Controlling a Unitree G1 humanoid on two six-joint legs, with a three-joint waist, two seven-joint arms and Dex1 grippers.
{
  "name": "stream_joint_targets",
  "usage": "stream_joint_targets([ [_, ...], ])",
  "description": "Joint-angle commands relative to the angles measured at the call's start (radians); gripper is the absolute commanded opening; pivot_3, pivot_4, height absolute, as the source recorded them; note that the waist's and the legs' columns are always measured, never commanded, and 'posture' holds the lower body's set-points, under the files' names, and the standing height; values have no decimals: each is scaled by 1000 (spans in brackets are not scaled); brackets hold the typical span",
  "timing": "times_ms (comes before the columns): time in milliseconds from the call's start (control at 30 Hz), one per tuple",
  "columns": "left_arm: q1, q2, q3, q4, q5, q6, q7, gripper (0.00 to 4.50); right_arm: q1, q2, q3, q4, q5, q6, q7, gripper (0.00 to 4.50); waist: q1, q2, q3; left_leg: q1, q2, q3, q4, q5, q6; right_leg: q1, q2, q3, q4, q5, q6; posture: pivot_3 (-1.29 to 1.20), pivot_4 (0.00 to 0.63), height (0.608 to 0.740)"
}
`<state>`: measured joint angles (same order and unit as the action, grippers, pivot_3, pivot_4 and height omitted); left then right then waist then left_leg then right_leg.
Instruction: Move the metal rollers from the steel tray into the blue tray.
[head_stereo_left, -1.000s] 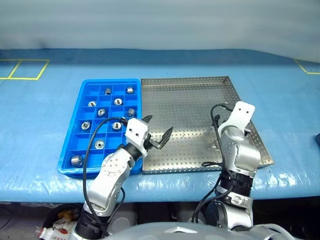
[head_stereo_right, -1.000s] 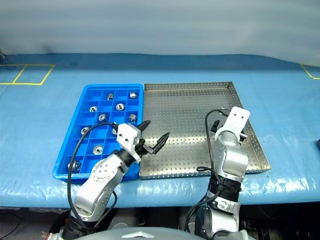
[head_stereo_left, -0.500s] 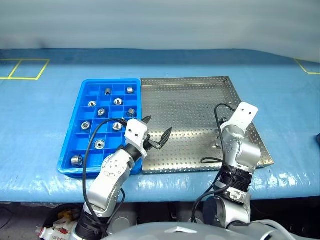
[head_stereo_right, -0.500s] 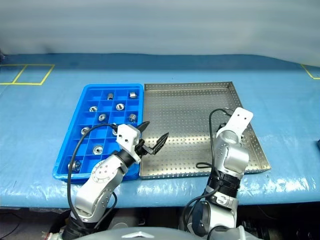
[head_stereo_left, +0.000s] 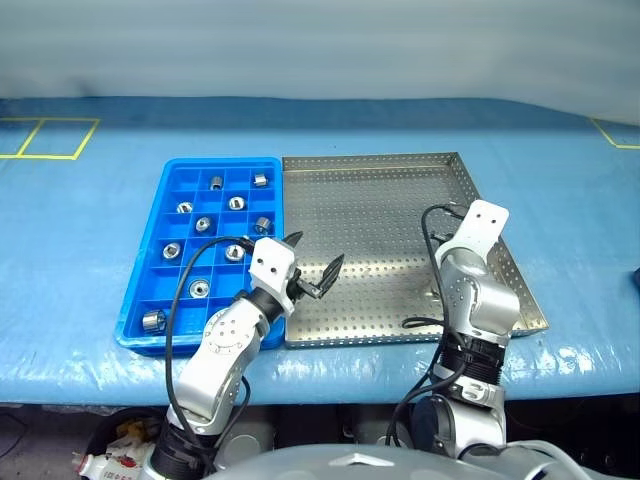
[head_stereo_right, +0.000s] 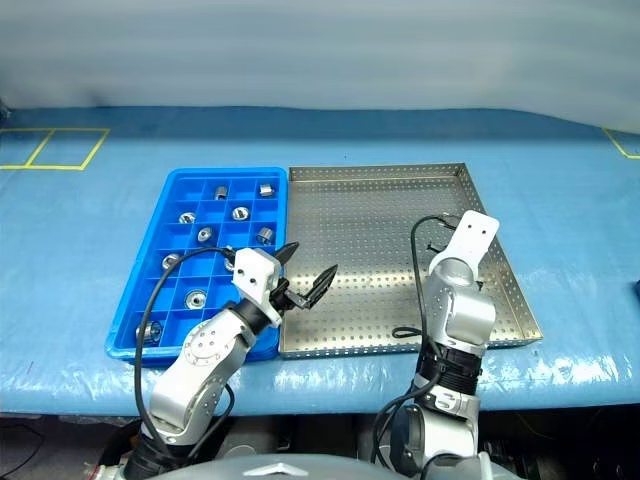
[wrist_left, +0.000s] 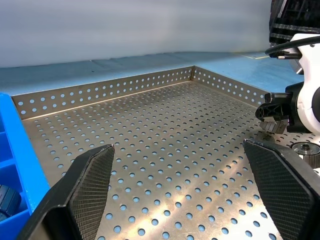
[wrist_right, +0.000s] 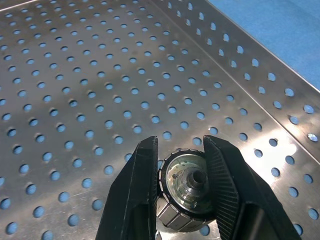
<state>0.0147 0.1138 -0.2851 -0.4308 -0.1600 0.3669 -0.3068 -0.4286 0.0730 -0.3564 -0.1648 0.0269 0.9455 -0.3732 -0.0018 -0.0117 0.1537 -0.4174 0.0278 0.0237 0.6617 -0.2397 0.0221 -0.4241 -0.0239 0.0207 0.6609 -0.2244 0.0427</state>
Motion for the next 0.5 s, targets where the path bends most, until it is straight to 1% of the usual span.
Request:
stream_joint_targets([
  [33,-7,-13,-10,-26,-8,-12,0,4500,-19,-17,37,-56,-12,-19,9,1057,1,0,0,0,0,0,0,0,0,0,0,0,0,0,0,113,150,740],
  [200,1,-22,-11,-29,-1,-14,13,4500,-32,-37,100,-104,-16,-1,50,1057,3,0,0,-1,0,0,0,0,0,0,0,0,0,0,0,121,150,740],
  [400,20,-37,3,-36,27,-39,65,4500,-45,-95,237,-174,-2,28,174,1057,4,0,0,-1,0,0,-1,0,0,-1,0,0,0,0,0,153,150,740],
  [500,25,-43,36,-42,53,-70,107,4500,-50,-130,318,-187,2,45,246,1057,11,0,0,-1,0,0,-1,0,0,-1,0,0,0,0,0,193,150,740],
])
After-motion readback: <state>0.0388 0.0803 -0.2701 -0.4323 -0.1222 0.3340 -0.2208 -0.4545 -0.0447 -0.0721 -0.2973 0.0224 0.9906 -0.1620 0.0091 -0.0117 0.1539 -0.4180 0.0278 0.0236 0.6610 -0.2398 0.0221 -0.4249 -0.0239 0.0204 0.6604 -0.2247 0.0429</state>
